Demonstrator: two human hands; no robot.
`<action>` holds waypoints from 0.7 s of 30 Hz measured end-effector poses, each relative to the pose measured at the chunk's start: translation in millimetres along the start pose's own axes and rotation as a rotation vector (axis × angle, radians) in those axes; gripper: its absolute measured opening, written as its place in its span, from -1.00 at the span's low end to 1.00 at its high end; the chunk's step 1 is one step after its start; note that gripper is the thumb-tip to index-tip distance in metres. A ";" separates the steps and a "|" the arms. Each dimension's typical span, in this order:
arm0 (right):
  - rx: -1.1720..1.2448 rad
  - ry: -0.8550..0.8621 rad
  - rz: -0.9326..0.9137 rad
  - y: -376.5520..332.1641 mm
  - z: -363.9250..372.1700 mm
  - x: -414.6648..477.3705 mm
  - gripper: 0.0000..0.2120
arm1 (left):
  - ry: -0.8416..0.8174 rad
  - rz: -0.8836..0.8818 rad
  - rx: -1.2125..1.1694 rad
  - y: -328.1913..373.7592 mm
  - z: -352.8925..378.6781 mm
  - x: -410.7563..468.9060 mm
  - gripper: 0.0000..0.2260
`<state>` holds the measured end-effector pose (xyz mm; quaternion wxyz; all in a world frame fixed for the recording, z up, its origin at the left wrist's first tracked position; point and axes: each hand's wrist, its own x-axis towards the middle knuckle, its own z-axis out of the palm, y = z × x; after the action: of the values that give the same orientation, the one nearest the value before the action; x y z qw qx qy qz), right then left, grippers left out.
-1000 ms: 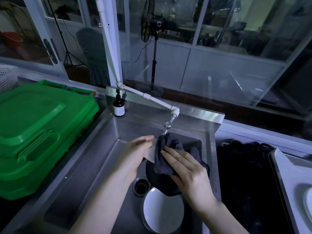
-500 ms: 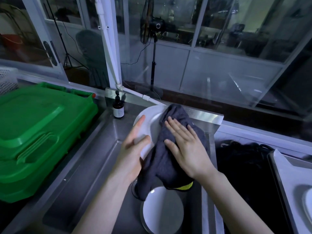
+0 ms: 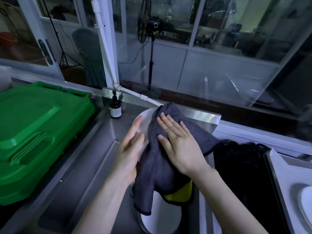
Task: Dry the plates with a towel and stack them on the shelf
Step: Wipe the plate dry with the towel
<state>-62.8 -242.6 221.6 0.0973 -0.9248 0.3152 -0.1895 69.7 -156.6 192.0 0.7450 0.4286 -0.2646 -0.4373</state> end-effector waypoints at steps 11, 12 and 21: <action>0.088 -0.029 -0.155 -5.9 23.7 -62.0 -0.51 | 0.067 0.028 0.139 2.2 -10.3 -0.8 -0.65; 0.102 -0.021 -0.170 -9.1 25.2 -58.0 -0.50 | 0.043 0.032 0.150 0.8 -7.1 -1.3 -0.65; 0.335 0.157 0.169 19.8 4.5 6.8 -0.57 | -0.030 0.131 0.320 2.8 -4.6 -1.5 -0.65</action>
<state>-66.8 -262.0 213.5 0.2403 -0.8485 0.3624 -0.3018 73.8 -152.7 192.1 0.6901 0.5172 -0.3692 -0.3464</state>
